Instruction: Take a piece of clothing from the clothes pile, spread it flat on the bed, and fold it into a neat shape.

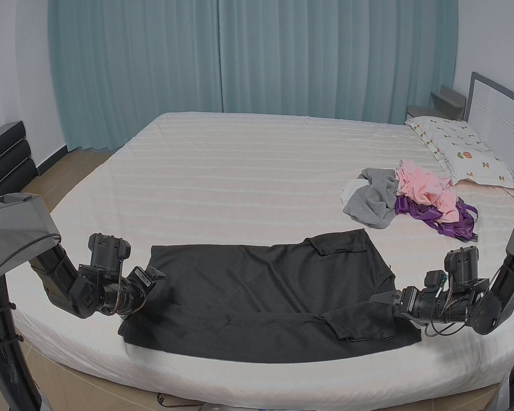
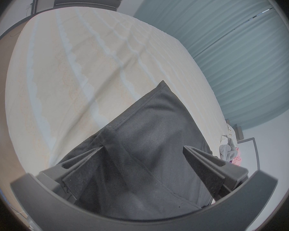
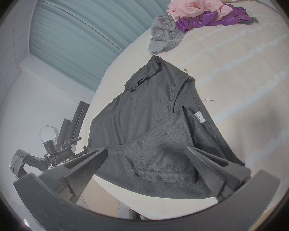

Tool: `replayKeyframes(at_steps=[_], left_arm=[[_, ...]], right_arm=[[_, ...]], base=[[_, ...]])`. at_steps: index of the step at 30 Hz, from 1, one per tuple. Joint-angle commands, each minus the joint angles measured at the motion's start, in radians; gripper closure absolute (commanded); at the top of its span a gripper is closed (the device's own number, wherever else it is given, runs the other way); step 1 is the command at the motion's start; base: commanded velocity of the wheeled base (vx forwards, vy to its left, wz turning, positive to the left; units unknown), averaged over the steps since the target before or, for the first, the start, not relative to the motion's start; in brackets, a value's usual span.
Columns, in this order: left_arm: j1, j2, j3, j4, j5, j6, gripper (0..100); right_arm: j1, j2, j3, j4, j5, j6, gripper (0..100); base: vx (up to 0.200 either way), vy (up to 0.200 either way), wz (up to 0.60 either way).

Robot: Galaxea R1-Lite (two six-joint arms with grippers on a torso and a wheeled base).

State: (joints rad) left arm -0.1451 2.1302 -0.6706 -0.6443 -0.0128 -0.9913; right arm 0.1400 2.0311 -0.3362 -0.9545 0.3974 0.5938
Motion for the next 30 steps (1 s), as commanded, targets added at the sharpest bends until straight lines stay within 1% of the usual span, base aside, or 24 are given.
replayKeyframes(at_steps=[1, 4, 5, 7, 9, 11, 14, 24, 25, 30], left_arm=[[0.024, -0.052, 0.008, 0.005, -0.009, 0.005, 0], [0.044, -0.073, 0.0, 0.008, -0.018, 0.025, 0], [0.059, -0.078, 0.0, 0.009, -0.058, 0.085, 0], [0.078, -0.07, 0.003, 0.012, -0.099, 0.157, 0], [0.096, -0.059, -0.004, 0.032, -0.113, 0.235, 0], [0.101, -0.041, -0.014, 0.051, -0.116, 0.269, 0], [0.101, -0.016, -0.037, 0.066, -0.118, 0.292, 0], [0.101, 0.057, -0.067, 0.061, -0.118, 0.293, 0], [0.101, 0.059, -0.072, 0.064, -0.118, 0.293, 100], [0.101, 0.031, -0.056, 0.064, -0.104, 0.287, 100]], right_arm=[[0.0, 0.003, 0.0, -0.001, 0.0, 0.0, 0], [0.0, 0.001, 0.002, -0.001, 0.0, 0.0, 0], [0.0, 0.0, 0.003, -0.001, 0.0, 0.0, 0], [0.0, 0.0, 0.003, -0.001, 0.0, 0.0, 0], [0.0, 0.0, 0.003, -0.001, 0.0, 0.0, 0], [0.0, 0.0, 0.003, -0.001, 0.0, 0.0, 0], [0.0, 0.003, 0.003, -0.001, 0.0, -0.002, 0], [-0.002, 0.009, -0.001, -0.001, -0.005, -0.005, 0], [-0.002, 0.012, 0.0, -0.001, -0.008, -0.008, 0], [-0.005, 0.009, 0.0, -0.004, -0.014, -0.012, 0]], base=[[0.0, 0.0, 0.0], [0.0, 0.0, 0.0], [0.0, 0.0, 0.0], [0.0, 0.0, 0.0], [0.0, 0.0, 0.0], [0.0, 0.0, 0.0], [0.0, 0.0, 0.0], [0.0, 0.0, 0.0], [0.0, 0.0, 0.0], [0.0, 0.0, 0.0]])
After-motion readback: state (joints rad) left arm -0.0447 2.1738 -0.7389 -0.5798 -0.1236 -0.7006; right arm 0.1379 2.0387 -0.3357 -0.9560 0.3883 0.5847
